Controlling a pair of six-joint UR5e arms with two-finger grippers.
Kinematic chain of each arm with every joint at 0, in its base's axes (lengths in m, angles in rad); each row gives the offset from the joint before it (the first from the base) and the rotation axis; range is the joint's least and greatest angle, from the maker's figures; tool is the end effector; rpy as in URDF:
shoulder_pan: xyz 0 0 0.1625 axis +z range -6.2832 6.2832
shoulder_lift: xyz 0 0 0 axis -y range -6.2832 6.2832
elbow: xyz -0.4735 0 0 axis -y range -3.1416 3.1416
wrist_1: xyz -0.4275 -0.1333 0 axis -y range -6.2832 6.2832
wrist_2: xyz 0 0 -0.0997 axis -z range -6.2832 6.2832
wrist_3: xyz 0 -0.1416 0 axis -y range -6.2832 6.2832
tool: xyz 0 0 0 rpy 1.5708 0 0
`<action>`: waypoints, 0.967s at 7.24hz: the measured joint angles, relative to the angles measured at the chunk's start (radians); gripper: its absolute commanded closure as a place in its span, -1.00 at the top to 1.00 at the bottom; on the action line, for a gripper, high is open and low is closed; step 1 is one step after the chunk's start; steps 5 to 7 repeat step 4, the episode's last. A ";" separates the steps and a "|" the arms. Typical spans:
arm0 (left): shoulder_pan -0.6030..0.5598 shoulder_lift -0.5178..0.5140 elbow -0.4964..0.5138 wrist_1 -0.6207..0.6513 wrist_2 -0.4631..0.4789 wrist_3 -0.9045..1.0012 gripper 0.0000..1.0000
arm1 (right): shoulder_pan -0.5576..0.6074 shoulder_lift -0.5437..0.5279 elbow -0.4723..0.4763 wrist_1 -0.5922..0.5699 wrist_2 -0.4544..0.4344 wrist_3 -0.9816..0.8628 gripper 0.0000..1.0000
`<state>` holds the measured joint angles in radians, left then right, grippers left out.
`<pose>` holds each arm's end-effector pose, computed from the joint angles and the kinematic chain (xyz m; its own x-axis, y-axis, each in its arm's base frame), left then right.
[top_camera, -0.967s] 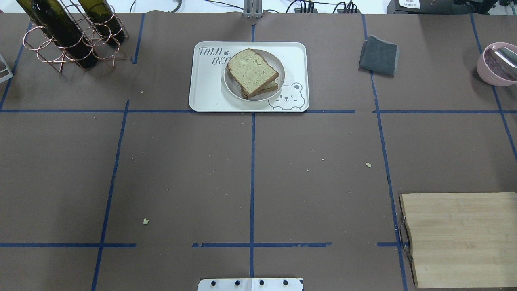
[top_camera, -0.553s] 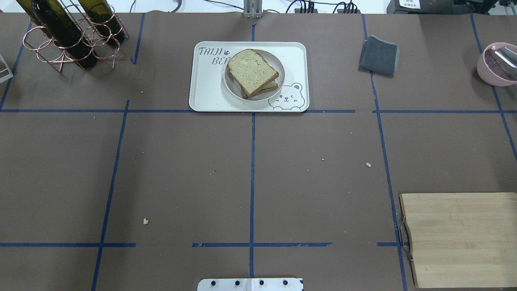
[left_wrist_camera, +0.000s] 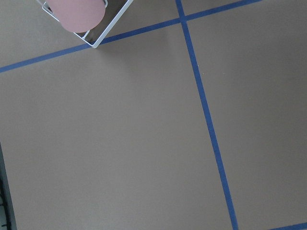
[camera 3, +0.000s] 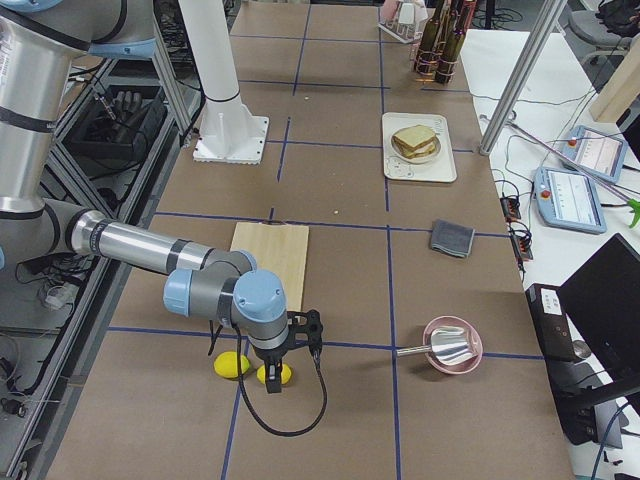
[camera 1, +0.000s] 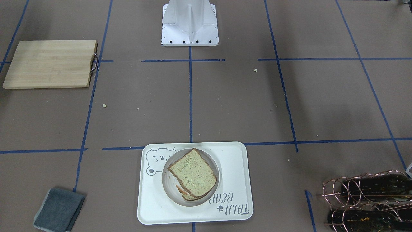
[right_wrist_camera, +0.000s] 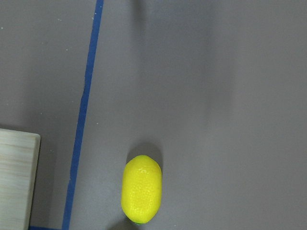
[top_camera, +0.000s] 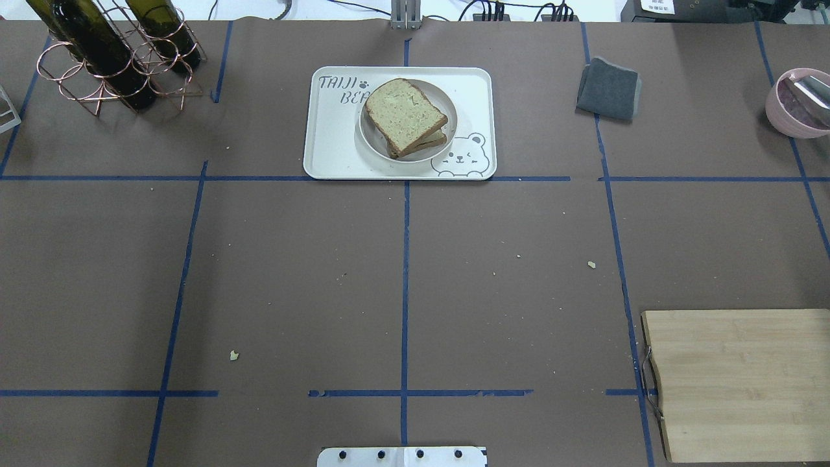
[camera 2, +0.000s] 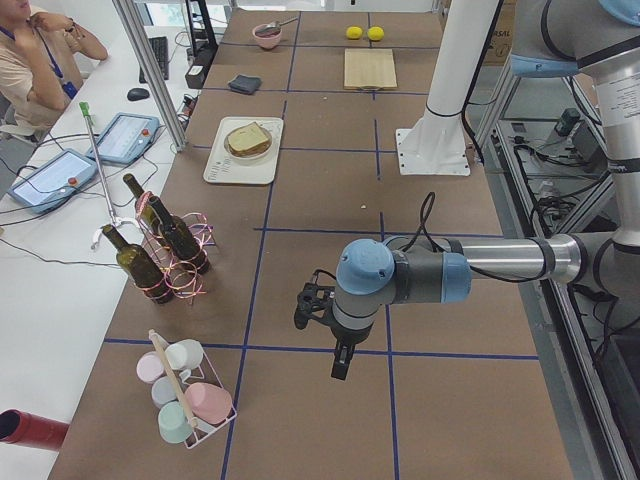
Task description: Make sandwich and place on tray
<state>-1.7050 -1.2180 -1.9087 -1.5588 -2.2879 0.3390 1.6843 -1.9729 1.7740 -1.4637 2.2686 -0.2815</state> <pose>-0.0881 -0.3520 0.7226 0.7467 0.2178 -0.6285 -0.1215 0.9736 0.1931 0.0786 -0.3162 0.7999 0.7563 -0.1353 0.6401 0.1013 0.9908 0.0897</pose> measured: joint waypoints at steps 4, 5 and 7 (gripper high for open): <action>0.001 0.003 0.022 0.003 -0.001 0.017 1.00 | 0.000 -0.015 -0.002 0.000 0.002 0.000 1.00; 0.001 0.003 0.022 0.003 -0.001 0.017 1.00 | 0.000 -0.015 -0.002 0.000 0.002 0.000 1.00; 0.001 0.003 0.022 0.003 -0.001 0.017 1.00 | 0.000 -0.015 -0.002 0.000 0.002 0.000 1.00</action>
